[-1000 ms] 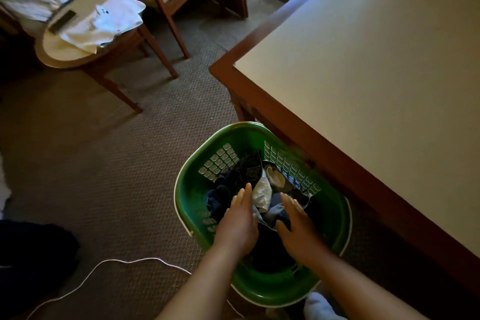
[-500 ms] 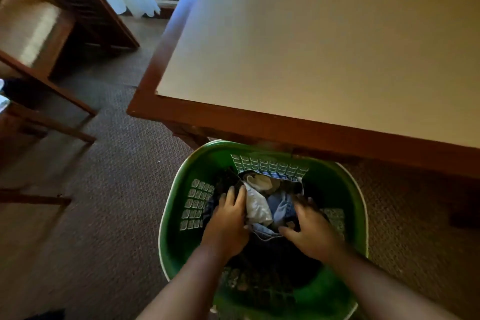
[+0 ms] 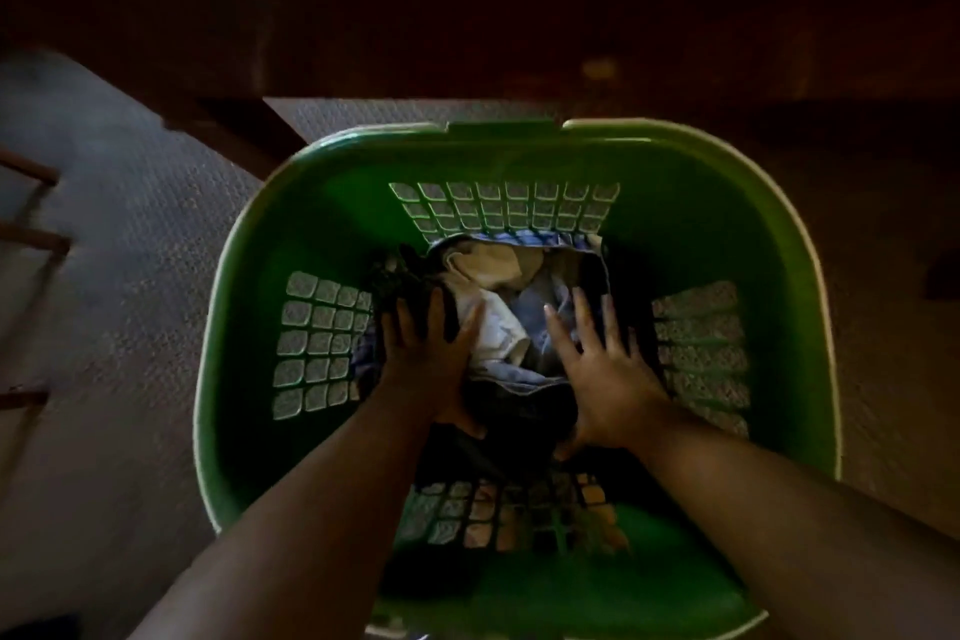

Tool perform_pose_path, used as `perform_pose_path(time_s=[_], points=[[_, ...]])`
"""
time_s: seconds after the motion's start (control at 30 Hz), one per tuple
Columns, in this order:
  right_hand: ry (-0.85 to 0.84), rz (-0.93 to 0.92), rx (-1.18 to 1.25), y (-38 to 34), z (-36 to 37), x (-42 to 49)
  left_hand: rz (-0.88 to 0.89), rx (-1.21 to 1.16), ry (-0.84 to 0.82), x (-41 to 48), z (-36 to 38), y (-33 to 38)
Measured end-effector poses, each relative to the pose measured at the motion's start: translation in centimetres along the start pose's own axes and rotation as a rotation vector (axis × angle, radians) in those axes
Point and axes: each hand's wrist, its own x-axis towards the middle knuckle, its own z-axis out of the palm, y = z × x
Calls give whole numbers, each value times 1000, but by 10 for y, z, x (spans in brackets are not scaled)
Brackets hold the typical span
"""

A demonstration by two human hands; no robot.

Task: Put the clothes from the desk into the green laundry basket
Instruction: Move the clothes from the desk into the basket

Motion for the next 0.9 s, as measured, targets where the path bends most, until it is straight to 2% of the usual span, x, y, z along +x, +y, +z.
perform_pose_path(time_s=[0.13, 0.4, 0.53, 0.63, 0.7, 0.77, 0.9], points=[[-11, 6, -68, 4, 15, 17, -18, -10, 41, 20, 17, -1], [-71, 26, -52, 8, 10, 52, 4, -113, 4, 50, 16, -14], [49, 101, -28, -4, 18, 15, -21, -92, 79, 14, 14, -6], [40, 397, 261, -22, 27, -10, -202, -243, 167, -29, 30, 12], [32, 517, 456, -32, 36, -20, -380, -494, 124, -51, 45, 28], [47, 528, 510, -37, 43, -25, -446, -640, 47, -61, 56, 38], [45, 527, 571, -35, 51, -16, -415, -600, -91, -33, 69, 25]])
